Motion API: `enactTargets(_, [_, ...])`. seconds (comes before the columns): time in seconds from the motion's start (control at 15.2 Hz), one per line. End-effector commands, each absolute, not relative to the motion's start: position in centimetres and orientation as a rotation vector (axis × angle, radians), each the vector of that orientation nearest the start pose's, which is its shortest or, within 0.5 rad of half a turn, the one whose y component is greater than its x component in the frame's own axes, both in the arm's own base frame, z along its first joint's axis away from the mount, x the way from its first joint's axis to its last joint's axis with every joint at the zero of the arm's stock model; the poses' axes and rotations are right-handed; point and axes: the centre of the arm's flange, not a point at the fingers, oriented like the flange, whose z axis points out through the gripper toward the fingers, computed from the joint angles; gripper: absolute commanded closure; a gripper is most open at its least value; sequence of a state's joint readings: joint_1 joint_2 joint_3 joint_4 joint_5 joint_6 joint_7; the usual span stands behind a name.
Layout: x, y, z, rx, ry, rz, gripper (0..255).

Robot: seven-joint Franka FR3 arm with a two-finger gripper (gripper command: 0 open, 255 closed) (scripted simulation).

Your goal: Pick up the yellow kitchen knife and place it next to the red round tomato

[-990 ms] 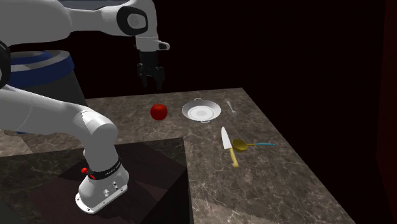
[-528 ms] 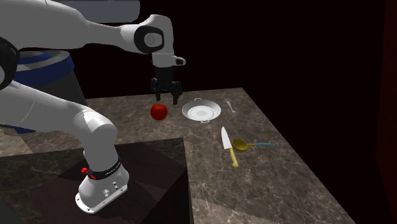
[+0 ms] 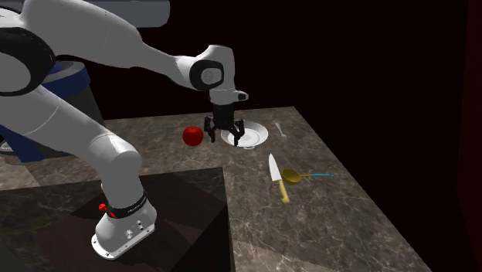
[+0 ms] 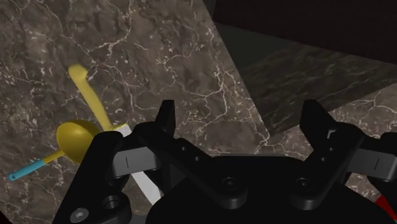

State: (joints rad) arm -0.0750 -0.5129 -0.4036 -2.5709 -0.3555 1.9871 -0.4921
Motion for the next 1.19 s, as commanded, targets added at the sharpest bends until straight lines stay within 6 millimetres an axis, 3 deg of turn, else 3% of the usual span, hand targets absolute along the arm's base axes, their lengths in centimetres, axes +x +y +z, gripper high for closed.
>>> enactTargets(0.0, [33.6,-21.1,40.0,-3.18,-0.431,0.215,0])
enactTargets(1.12, [41.5,-36.1,26.0,-3.092,-0.907,0.231,0])
